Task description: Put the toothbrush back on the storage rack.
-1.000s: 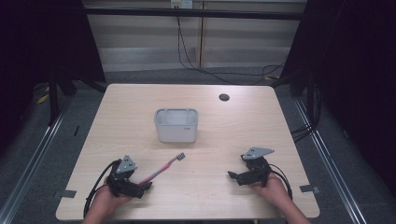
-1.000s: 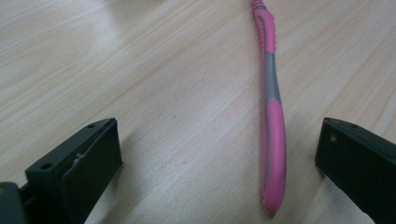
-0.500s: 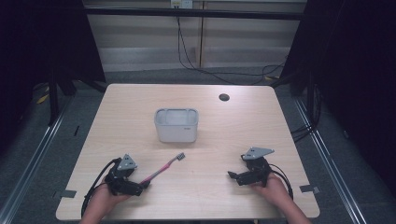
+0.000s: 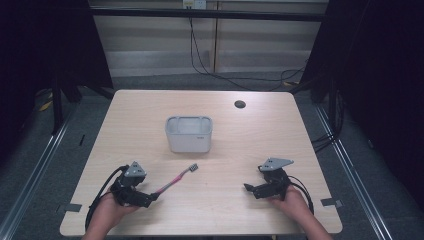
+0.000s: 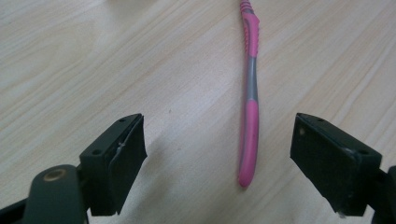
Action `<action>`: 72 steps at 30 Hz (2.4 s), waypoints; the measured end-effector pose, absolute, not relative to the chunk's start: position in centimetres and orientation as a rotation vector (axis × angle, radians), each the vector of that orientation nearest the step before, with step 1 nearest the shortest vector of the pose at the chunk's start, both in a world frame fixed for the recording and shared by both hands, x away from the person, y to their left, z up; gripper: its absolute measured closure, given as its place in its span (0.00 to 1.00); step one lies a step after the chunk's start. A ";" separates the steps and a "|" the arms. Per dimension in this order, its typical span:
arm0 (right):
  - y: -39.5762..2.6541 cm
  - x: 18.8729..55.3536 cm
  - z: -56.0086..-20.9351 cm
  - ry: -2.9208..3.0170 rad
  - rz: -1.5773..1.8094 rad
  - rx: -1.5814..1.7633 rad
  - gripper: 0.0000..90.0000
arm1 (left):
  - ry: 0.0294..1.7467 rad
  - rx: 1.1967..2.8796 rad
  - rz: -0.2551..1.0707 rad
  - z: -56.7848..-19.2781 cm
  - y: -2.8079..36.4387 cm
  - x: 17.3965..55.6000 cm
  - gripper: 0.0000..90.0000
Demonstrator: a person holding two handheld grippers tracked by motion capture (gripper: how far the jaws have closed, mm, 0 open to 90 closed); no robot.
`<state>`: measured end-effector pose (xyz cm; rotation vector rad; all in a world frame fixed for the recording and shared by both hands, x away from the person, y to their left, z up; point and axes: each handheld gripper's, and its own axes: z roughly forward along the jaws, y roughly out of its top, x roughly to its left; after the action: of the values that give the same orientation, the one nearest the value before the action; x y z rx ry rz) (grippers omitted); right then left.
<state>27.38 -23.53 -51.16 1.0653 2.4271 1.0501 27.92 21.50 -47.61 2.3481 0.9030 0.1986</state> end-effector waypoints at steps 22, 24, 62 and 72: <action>-23.5 27.4 -51.1 2.426 1.046 1.066 0.14 | 0.926 2.446 0.126 -45.9 19.4 30.4 0.30; -23.5 27.4 -51.2 2.426 1.047 1.063 0.14 | 0.924 2.452 0.109 -45.8 19.2 30.6 0.31; -23.5 27.4 -51.1 2.426 1.047 1.064 0.14 | 0.885 2.579 0.011 -46.7 13.8 33.6 0.58; -23.5 27.4 -51.2 2.426 1.051 1.064 0.14 | 0.855 2.600 0.004 -46.8 12.8 33.9 0.64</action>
<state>27.39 -23.54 -51.16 1.0639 2.4263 1.0509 33.93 12.83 -46.81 2.6002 0.8551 0.0037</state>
